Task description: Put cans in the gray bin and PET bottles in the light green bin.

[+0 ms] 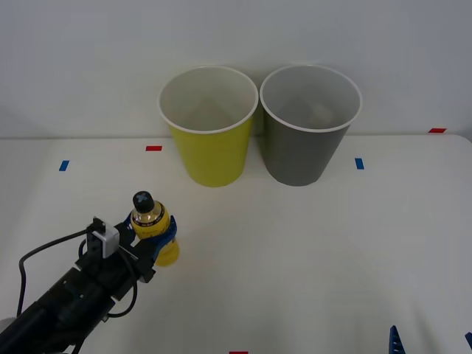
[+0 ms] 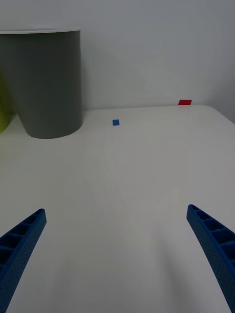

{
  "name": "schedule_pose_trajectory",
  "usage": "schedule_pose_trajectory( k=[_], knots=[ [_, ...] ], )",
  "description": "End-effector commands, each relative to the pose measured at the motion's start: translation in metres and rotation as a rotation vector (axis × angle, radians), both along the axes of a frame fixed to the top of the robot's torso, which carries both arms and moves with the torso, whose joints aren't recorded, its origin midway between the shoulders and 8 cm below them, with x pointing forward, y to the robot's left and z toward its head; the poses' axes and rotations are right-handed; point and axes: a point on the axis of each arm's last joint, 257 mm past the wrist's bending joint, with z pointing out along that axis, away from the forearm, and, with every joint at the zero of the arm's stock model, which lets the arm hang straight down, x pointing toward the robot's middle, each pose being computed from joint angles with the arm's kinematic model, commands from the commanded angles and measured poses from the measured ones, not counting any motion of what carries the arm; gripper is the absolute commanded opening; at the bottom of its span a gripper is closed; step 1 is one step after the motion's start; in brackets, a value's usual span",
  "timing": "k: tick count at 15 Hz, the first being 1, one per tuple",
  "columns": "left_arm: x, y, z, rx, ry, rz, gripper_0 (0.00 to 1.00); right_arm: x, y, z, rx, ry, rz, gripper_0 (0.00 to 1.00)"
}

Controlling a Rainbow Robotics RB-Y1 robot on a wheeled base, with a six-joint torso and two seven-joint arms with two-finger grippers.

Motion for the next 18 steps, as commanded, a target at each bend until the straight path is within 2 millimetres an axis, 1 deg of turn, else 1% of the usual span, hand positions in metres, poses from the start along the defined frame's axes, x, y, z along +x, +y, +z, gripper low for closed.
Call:
schedule_pose_trajectory(
  k=[1, 3, 5, 9, 10, 13, 15, 18],
  knots=[
    [-0.004, -0.004, 0.042, 0.068, 0.048, 0.015, 0.0, 0.0, 0.0, 0.0, 0.0, 0.0, 0.0, 1.0],
    [-0.008, -0.003, 0.064, 0.119, 0.057, 0.025, 0.0, 0.0, 0.0, 0.0, 0.0, 0.0, 0.0, 1.0],
    [-0.007, -0.001, 0.078, 0.152, 0.056, 0.037, 0.0, 0.0, 0.0, 0.0, 0.0, 0.0, 0.0, 1.0],
    [-0.009, 0.003, 0.115, 0.205, 0.091, 0.089, 0.0, 0.0, 0.0, 0.0, 0.0, 0.0, 0.0, 1.0],
    [-0.01, 0.004, 0.121, 0.205, 0.105, 0.091, 0.0, 0.0, 0.0, 0.0, 0.0, 0.0, 0.0, 1.0],
    [-0.006, 0.015, 0.144, 0.291, 0.089, 0.076, 0.0, 0.0, 0.0, 0.0, 0.0, 0.0, 0.0, 1.0],
    [0.0, 0.022, 0.164, 0.333, 0.081, 0.056, 0.0, 0.0, 0.0, 0.0, 0.0, 0.0, 0.0, 1.0],
    [0.0, 0.027, 0.197, 0.367, 0.05, 0.02, 0.0, 0.0, 0.0, 0.0, 0.0, 0.0, 0.0, 1.0]
  ],
)
